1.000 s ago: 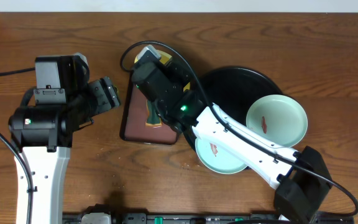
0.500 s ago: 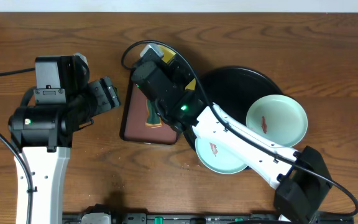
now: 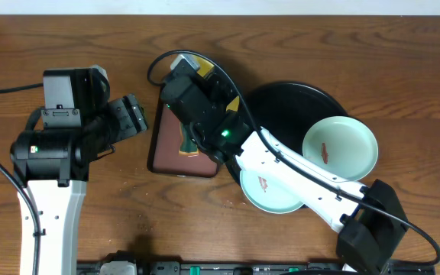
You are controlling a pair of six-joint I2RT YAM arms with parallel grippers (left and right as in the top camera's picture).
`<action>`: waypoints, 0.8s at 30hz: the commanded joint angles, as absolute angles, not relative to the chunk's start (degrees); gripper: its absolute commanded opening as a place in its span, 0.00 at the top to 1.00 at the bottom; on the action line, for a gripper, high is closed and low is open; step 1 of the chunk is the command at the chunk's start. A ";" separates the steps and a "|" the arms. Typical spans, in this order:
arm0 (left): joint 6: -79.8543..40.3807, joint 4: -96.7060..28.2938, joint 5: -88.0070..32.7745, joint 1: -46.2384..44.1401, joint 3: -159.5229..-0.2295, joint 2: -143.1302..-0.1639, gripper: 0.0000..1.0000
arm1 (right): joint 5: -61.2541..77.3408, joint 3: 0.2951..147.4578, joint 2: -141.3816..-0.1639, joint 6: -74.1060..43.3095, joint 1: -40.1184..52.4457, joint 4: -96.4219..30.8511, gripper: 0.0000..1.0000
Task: Clean dirty plates on tray and stack at the side
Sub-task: 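Lift the yellow plate with the right gripper and place it at the right side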
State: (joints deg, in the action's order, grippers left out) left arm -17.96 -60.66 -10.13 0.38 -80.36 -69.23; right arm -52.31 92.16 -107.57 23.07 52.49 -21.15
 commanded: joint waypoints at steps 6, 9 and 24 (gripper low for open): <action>-17.61 -60.84 -9.85 0.62 -81.34 -69.01 0.19 | -54.24 93.06 -105.73 28.67 54.24 -18.59 0.99; -17.61 -60.84 -9.82 0.62 -81.34 -69.01 0.19 | -54.26 93.06 -105.73 29.30 54.61 -18.61 0.99; -17.63 -60.82 -9.85 0.62 -81.34 -69.01 0.18 | -39.55 95.15 -104.66 -9.67 36.27 -37.10 0.99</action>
